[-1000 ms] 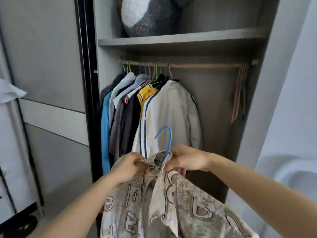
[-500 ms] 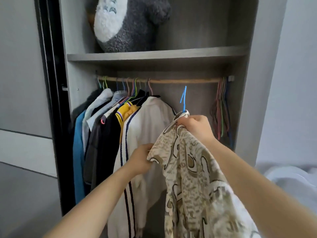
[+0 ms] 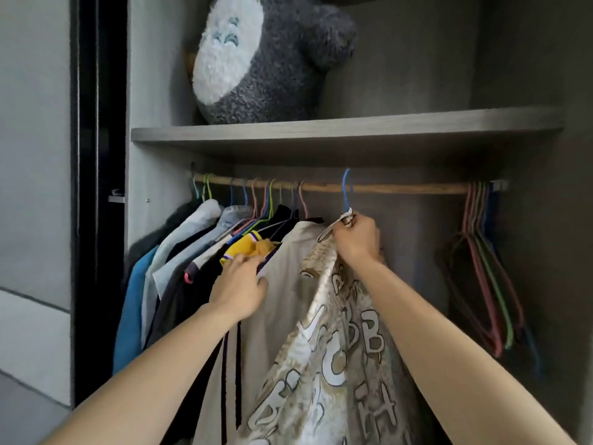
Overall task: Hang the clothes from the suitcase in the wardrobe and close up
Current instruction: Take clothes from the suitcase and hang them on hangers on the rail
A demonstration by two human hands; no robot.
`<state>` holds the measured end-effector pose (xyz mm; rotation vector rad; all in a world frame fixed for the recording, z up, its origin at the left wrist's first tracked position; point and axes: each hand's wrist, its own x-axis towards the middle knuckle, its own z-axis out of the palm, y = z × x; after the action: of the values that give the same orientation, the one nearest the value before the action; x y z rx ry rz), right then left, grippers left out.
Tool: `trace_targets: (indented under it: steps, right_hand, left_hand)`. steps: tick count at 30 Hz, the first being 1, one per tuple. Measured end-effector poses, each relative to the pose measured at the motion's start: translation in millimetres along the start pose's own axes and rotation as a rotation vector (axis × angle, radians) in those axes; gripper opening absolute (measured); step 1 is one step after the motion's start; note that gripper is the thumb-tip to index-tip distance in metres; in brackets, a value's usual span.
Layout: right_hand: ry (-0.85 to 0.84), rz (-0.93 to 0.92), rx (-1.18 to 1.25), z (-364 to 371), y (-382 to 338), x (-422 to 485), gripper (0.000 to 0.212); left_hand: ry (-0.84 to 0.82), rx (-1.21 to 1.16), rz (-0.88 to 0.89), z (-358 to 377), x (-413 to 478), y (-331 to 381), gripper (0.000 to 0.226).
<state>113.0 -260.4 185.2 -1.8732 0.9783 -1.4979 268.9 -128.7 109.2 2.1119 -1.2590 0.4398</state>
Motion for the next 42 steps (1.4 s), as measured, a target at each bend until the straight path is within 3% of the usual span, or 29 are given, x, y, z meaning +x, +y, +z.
trace_targets:
  steps: [4,11,14,15,18,22,27,30,36,38,40,42]
  right_hand:
    - [0.007,-0.021,-0.018,21.3,-4.5,44.7,0.025]
    - [-0.067,0.039,-0.014,53.8,-2.0,101.0,0.027]
    - [-0.148,0.061,-0.016,71.1,11.6,106.7,0.015]
    - [-0.174,0.062,-0.033,77.1,17.1,107.2,0.009]
    - [-0.194,0.05,-0.068,91.8,30.8,113.2,0.024]
    - [-0.177,0.034,-0.107,96.5,34.7,120.1,0.011]
    - [-0.144,-0.012,-0.083,100.9,43.3,122.9,0.014]
    - [-0.133,0.006,-0.081,106.4,49.0,116.1,0.022]
    - [-0.153,0.089,0.1,111.8,58.4,90.5,0.039]
    - [-0.051,0.011,0.1,108.0,58.3,56.9,0.037]
    - [0.122,-0.208,0.051,107.3,57.1,17.3,0.033]
    - [0.12,-0.42,0.063,109.4,52.2,-25.3,0.03]
  left_hand:
    - [-0.101,-0.101,0.059,23.5,36.7,-8.9,0.056]
    - [-0.026,-0.061,0.221,43.2,66.1,-24.9,0.044]
    - [-0.014,-0.057,0.268,43.3,68.9,-30.8,0.047]
    - [0.0,-0.043,0.287,42.9,69.3,-32.6,0.047]
    - [0.059,0.045,0.335,39.6,68.9,-29.7,0.045]
    - [0.121,0.256,0.366,39.2,70.6,-18.4,0.047]
    - [0.137,0.323,0.362,41.9,66.4,-20.7,0.046]
    - [0.085,0.134,0.272,44.7,61.0,-21.5,0.046]
    - [0.176,-0.342,0.121,60.2,11.4,-28.4,0.04]
    - [0.194,-0.424,0.051,65.7,-16.2,-36.8,0.042]
    - [0.193,-0.442,-0.012,70.5,-46.5,-44.4,0.047]
    - [0.176,-0.443,-0.075,70.4,-80.4,-51.6,0.05]
